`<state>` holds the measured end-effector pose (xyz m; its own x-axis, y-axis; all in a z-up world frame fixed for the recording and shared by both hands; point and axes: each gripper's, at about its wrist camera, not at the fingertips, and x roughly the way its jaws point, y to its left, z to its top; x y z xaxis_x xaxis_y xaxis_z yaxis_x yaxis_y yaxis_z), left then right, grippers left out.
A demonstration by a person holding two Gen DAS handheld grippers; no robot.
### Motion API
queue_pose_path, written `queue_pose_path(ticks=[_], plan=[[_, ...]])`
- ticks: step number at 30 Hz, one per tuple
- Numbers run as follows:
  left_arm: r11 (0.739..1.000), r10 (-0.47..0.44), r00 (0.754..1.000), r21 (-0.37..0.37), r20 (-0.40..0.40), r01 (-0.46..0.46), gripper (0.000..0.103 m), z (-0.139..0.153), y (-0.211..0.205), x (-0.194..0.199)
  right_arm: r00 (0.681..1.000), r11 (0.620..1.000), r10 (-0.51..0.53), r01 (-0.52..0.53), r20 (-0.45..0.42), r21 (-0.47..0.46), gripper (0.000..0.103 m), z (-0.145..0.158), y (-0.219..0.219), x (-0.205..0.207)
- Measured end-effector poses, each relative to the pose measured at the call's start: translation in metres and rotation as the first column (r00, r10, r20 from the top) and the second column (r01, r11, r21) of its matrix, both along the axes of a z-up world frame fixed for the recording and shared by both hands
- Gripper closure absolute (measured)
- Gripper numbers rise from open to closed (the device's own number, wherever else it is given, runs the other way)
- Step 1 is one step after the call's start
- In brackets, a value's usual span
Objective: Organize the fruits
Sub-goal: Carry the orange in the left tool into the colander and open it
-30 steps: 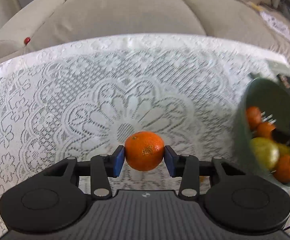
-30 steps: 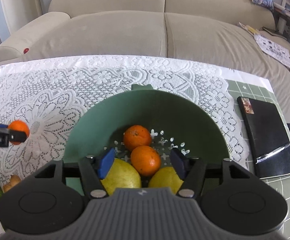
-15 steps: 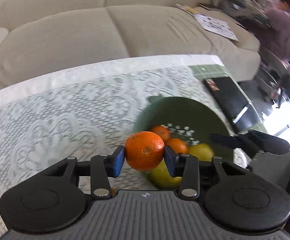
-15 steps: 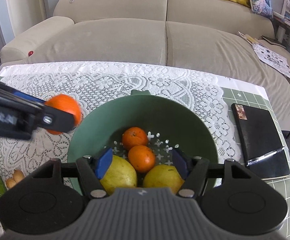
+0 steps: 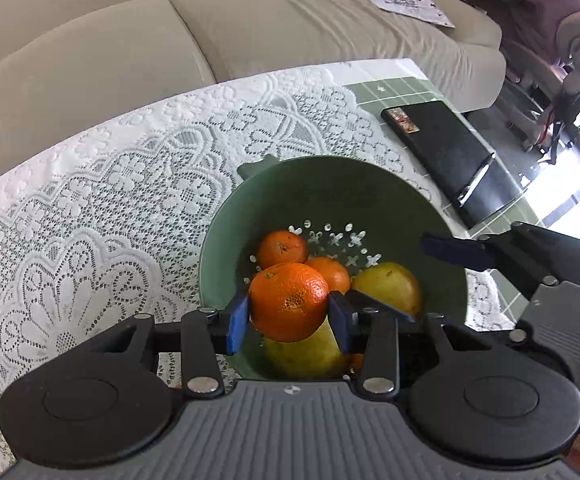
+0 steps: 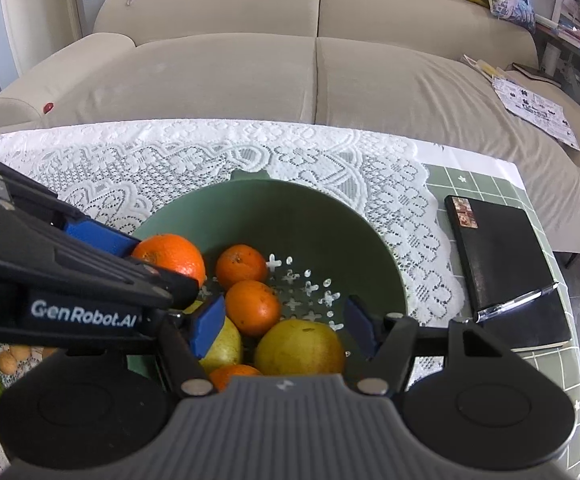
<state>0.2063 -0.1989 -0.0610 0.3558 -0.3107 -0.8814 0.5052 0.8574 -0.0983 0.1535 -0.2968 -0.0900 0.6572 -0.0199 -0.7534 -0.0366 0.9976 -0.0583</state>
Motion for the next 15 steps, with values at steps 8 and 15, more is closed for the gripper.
queue_pose_path(ticks=[8,15], plan=[[0.999,0.011,1.0,0.034,-0.009,-0.01,0.055,-0.009,0.0,0.009,1.0,1.0,0.014,-0.014,-0.023,-0.007,0.039,-0.008,0.0,0.004],[0.999,0.023,0.999,0.047,-0.029,-0.022,0.055,-0.018,0.002,0.013,0.999,1.0,0.018,-0.018,-0.036,-0.016,0.038,-0.012,0.0,0.007]])
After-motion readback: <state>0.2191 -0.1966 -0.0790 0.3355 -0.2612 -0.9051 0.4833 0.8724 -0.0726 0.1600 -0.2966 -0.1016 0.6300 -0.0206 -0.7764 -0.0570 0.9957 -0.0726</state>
